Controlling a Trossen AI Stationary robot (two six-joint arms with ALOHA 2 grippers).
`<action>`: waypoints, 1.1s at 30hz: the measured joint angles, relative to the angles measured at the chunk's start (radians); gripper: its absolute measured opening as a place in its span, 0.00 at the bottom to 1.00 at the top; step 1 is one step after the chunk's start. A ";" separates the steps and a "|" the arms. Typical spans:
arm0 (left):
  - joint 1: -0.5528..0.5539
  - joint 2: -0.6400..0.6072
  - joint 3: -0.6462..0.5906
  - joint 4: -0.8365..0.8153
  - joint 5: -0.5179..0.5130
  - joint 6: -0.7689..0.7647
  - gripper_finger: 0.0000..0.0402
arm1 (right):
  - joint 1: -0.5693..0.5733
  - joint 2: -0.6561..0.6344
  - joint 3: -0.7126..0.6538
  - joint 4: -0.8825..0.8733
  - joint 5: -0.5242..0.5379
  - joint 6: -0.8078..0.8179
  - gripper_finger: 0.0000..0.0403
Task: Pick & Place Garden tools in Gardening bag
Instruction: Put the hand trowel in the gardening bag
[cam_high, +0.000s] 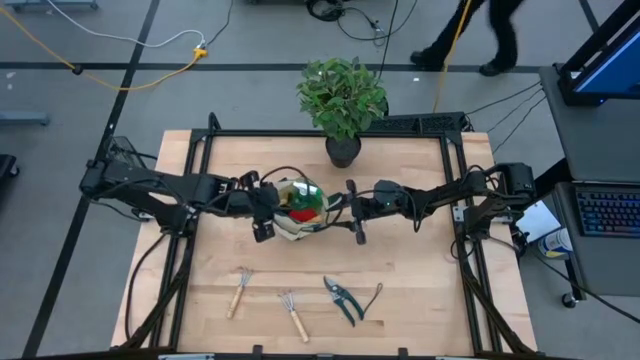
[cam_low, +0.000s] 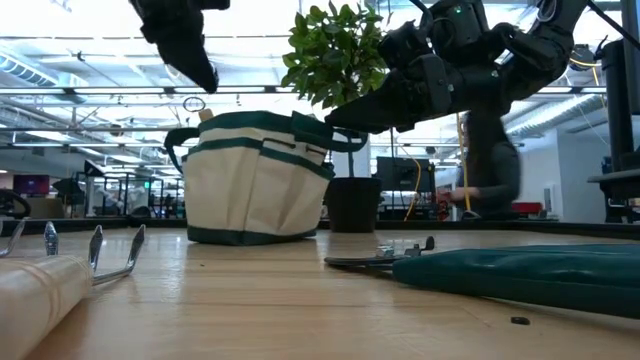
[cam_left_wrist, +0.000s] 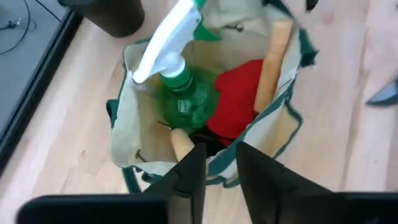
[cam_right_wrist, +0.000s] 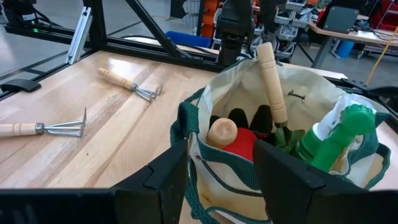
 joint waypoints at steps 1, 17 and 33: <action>0.000 0.002 0.001 0.002 0.009 -0.013 0.20 | 0.000 0.000 0.000 0.000 0.000 0.000 0.42; 0.039 0.038 0.000 -0.100 0.038 -0.083 0.02 | 0.000 0.000 0.000 -0.006 -0.003 0.025 0.42; 0.055 0.059 0.000 -0.041 0.018 0.010 0.03 | 0.000 0.000 0.000 -0.007 -0.003 0.027 0.42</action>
